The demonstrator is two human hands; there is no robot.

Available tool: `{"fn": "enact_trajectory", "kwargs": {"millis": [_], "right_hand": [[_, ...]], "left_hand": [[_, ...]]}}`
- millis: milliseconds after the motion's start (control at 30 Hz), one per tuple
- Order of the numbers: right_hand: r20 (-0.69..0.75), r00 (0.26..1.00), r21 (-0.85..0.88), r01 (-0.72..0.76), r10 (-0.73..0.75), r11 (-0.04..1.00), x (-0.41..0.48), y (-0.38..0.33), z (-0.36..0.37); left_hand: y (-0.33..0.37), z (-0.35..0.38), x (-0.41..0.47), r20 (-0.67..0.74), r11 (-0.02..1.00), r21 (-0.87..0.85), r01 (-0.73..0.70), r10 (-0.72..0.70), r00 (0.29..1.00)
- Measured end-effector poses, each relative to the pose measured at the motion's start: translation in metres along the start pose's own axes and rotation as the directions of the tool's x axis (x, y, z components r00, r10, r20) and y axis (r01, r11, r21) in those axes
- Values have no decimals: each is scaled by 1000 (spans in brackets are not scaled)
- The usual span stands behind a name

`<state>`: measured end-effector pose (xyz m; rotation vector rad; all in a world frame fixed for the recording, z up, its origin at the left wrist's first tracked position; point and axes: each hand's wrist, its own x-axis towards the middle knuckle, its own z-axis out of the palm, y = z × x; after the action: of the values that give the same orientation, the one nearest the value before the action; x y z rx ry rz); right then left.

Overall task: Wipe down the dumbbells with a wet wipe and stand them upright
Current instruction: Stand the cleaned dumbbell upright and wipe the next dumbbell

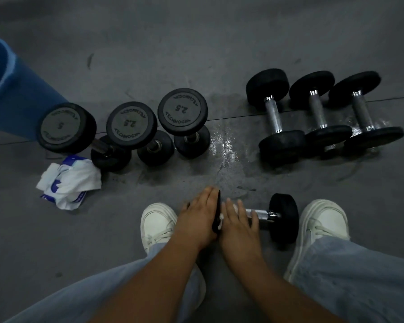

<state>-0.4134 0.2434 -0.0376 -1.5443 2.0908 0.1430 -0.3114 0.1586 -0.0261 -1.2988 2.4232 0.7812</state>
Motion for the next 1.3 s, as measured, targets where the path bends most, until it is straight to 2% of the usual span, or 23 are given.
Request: {"fn": "enact_trajectory", "kwargs": {"millis": [133, 267, 367, 400, 500, 600, 700, 833, 867, 1000, 1033, 1100, 1133, 1167, 1233, 1300], "right_hand": [[57, 998, 88, -29, 24, 996, 25, 7, -9], [-223, 969, 208, -61, 109, 976, 29, 18, -17], [-230, 937, 430, -145, 263, 891, 42, 27, -32], [-237, 939, 442, -126, 251, 888, 42, 29, -33], [-252, 966, 388, 38, 66, 921, 25, 26, -16], [-281, 956, 462, 57, 85, 885, 5, 17, 0], [-287, 955, 412, 56, 71, 909, 14, 16, -4], [-18, 1000, 186, 6, -3, 983, 37, 19, -10], [-20, 1000, 179, 6, -3, 984, 32, 15, -8], [-258, 966, 216, 81, -23, 973, 10, 10, 2], [-236, 972, 201, 72, -23, 977, 13, 14, 1], [-41, 999, 177, -9, 17, 984, 29, 18, -8], [1, 1000, 137, -13, 13, 990, 35, 18, -7], [-3, 1000, 119, -3, 3, 993, 35, 16, -6], [-143, 990, 134, 24, -4, 991, 19, 8, -6], [-313, 950, 326, 80, 27, 942, -4, 7, 5]], "left_hand": [[2, -3, -1, 21, 1000, -11, 5, -5, 1000], [2, -4, -3, 42, 1000, 6, 15, -15, 999], [1, -6, -1, 53, 1000, 25, 6, -7, 999], [1, -6, -1, 56, 1000, 24, 6, -7, 998], [0, -5, 0, 41, 1000, -9, 2, -2, 999], [0, -4, 0, 24, 999, -41, -11, 12, 1000], [0, -3, -1, 36, 999, -44, -3, 5, 999], [0, -4, 1, 39, 999, -35, -5, 7, 999], [0, -5, 0, 40, 999, -37, -8, 9, 999], [3, -6, -3, 39, 999, -45, 1, 1, 999], [3, -6, -3, 43, 999, -42, 2, -1, 999], [2, -6, -1, 45, 999, -36, 3, -1, 999], [2, -7, -1, 49, 999, -39, 7, -5, 999], [3, -9, -1, 52, 999, -42, 8, -6, 999], [4, -10, -2, 46, 999, -50, 1, 1, 999], [5, -11, -2, 57, 998, -59, 3, 0, 998]]}}
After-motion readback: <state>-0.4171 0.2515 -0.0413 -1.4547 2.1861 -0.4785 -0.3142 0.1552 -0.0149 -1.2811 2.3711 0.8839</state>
